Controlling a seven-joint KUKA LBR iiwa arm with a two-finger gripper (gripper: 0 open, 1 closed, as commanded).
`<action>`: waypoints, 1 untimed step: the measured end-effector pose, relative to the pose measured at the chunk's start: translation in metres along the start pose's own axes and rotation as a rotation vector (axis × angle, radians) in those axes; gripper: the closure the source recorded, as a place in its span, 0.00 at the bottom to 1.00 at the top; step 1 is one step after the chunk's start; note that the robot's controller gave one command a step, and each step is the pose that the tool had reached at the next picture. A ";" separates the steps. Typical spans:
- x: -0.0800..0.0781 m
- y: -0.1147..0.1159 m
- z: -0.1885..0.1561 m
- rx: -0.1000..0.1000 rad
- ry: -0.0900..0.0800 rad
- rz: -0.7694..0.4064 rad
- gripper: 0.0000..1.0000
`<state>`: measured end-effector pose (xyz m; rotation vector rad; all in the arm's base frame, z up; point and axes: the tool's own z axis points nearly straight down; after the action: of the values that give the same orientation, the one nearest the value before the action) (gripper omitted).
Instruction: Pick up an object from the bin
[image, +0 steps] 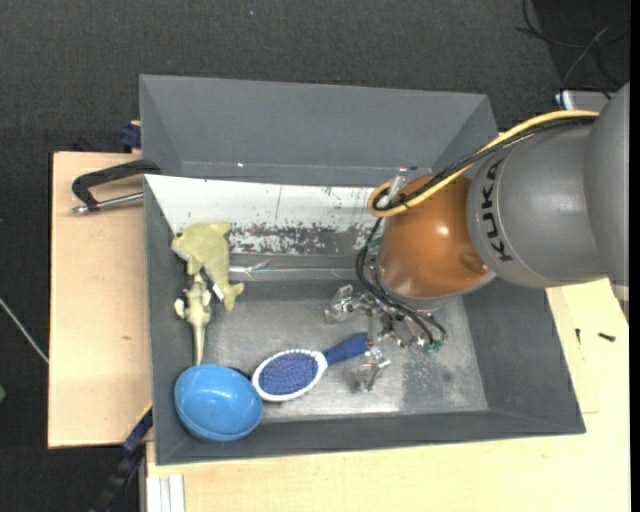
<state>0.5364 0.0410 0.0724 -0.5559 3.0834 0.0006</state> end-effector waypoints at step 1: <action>-0.002 0.000 -0.002 -0.001 0.003 0.001 0.00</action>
Offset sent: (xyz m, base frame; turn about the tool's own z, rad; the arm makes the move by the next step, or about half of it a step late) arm 0.0000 0.0000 0.0000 0.0000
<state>0.5381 0.0415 0.0744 -0.5547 3.0863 0.0007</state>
